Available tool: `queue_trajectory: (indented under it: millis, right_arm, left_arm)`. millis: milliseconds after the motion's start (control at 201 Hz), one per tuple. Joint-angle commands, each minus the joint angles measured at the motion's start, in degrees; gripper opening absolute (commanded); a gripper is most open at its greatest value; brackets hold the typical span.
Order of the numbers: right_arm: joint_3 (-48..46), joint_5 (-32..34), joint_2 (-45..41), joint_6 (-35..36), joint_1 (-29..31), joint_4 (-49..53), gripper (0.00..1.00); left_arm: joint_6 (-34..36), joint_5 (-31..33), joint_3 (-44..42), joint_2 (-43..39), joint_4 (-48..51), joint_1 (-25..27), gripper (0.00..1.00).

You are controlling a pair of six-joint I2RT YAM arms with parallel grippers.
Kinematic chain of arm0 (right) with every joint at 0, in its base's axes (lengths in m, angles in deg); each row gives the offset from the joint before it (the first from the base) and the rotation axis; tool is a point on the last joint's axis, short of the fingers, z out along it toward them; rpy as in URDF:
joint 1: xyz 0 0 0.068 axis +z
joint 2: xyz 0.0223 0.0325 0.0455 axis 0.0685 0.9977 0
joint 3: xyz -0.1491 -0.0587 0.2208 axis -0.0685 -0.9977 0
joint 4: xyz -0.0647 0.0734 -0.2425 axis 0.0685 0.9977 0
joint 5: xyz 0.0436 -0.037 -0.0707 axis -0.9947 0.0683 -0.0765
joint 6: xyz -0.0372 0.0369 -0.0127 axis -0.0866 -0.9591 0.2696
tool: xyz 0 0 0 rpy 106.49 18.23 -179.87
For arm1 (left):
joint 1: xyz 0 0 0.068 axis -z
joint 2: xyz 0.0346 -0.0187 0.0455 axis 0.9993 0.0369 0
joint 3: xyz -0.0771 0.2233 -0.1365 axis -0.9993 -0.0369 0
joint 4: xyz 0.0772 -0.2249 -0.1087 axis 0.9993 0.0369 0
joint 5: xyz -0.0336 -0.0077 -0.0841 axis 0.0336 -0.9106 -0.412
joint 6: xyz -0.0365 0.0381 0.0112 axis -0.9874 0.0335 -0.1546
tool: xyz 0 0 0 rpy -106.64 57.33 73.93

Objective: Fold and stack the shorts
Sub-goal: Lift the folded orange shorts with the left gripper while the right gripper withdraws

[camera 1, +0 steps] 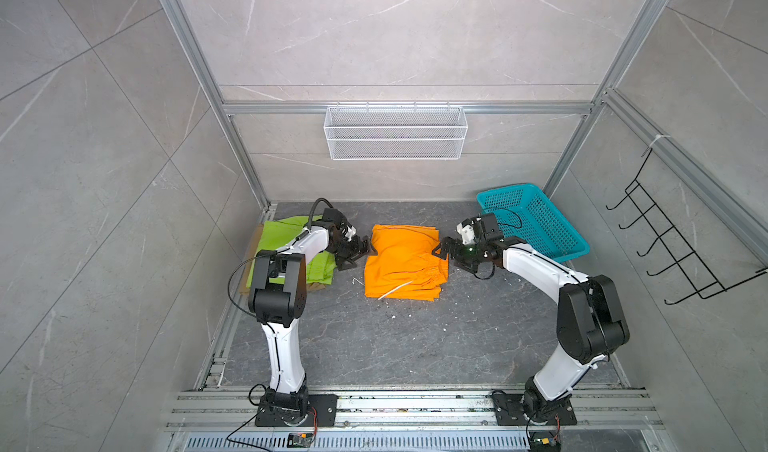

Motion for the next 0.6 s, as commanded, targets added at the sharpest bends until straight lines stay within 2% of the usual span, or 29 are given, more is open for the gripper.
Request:
queue_trajectory:
  millis: [0, 264, 309, 433, 528, 573, 598]
  right_arm:
    - [-1.8, 0.1, -2.6, 1.0, -0.9, 0.3, 1.0]
    - [-5.3, -0.8, -3.8, -0.6, -1.2, -2.1, 1.0]
    - [-5.8, -0.8, -4.0, -0.8, -1.3, -2.4, 1.0]
    - [-6.7, -1.0, -4.4, -1.3, -1.3, -2.9, 1.0]
    - [-7.2, -1.0, -5.0, -1.7, -1.4, -3.4, 1.0]
    - [-7.4, -1.0, -5.3, -1.7, -1.4, -3.3, 1.0]
    - [-7.4, -1.0, -5.4, -1.7, -1.5, -3.3, 1.0]
  left_arm:
    - [2.2, -2.3, 2.4, 0.6, 3.1, 1.1, 0.95]
    - [2.0, -2.6, 3.8, 4.9, 3.7, 3.0, 0.98]
    - [2.0, -2.4, 4.8, 5.8, 4.3, 3.6, 0.96]
    - [1.8, -2.6, 7.0, 7.7, 4.5, 4.8, 0.75]
    - [1.9, -2.9, 8.4, 8.6, 4.5, 5.3, 0.51]
    - [2.1, -3.0, 9.1, 8.8, 5.0, 5.3, 0.37]
    - [2.4, -3.0, 9.5, 8.8, 5.6, 5.3, 0.25]
